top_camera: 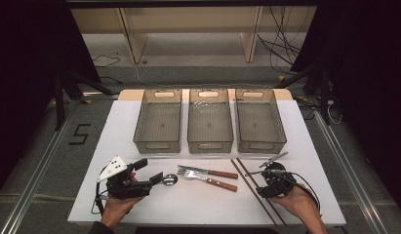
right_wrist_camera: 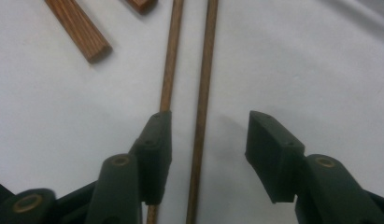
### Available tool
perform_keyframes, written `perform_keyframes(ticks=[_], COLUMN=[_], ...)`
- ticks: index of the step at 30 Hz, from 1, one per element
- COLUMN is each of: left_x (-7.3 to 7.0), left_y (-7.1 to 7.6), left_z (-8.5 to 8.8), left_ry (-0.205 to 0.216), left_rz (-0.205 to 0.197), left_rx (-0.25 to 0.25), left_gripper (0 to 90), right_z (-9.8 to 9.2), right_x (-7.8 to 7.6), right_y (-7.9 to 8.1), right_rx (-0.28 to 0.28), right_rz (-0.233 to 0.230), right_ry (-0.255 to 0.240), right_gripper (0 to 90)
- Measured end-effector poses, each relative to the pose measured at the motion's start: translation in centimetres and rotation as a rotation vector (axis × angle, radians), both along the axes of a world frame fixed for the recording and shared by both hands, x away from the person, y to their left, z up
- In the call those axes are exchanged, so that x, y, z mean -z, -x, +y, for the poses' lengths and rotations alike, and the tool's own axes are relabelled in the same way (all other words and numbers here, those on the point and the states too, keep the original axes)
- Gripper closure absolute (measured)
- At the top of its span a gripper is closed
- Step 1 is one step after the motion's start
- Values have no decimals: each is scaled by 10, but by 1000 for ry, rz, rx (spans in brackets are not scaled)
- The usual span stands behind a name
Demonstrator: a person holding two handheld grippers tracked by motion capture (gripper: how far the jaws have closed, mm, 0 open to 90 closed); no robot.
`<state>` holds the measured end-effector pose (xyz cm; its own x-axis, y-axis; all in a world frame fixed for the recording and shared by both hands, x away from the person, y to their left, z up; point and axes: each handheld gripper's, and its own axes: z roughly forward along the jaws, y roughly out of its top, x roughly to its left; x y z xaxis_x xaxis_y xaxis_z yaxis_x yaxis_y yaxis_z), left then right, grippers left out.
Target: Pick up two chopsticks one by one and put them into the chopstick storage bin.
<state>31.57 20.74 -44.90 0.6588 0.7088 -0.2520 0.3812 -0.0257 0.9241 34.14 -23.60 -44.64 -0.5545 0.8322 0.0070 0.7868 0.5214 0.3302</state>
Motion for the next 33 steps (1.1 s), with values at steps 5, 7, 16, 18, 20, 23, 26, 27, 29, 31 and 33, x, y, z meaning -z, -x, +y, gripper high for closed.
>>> perform_keyframes(ticks=[5, 7, 16, 18, 20, 23, 26, 27, 29, 31, 33], left_x=[0, 0, 0, 0, 0, 0, 0, 0, 0, 0, 0], left_y=[0, 0, 0, 0, 0, 0, 0, 0, 0, 0, 0], left_z=[0, 0, -1, -1, -1, -1, -1, -1, -2, -2, -2], left_ry=[1, 0, 1, -2, 0, 1, 0, 0, 0, -1, -1], left_rz=[-1, -2, 0, -2, -2, 0, 1, 2, 1, 2, 0], left_rx=[0, 1, 2, 4, 4, 3, 4, 4, 4, 6, 7], left_gripper=[156, 156, 156, 156, 156, 156, 156, 156, 156, 156, 156], right_z=[0, 0, 4, 5, 7, 8, 7, 8, 8, 9, 8], right_x=[4, 5, 7, 7, 7, 7, 7, 7, 7, 7, 7], right_y=[-1, -1, -2, -3, -4, -8, -12, -13, -16, -17, -18], right_rx=[-6, -10, -16, -16, -23, -23, -21, -21, -15, -3, 0], right_rz=[41, 54, 109, 109, 116, 145, 165, 171, 186, 194, 199], right_ry=[20, 28, 73, 84, 101, 106, 108, 109, 112, 114, 112], right_gripper=[598, 629, 750, 759, 772, 804, 819, 823, 836, 842, 848])
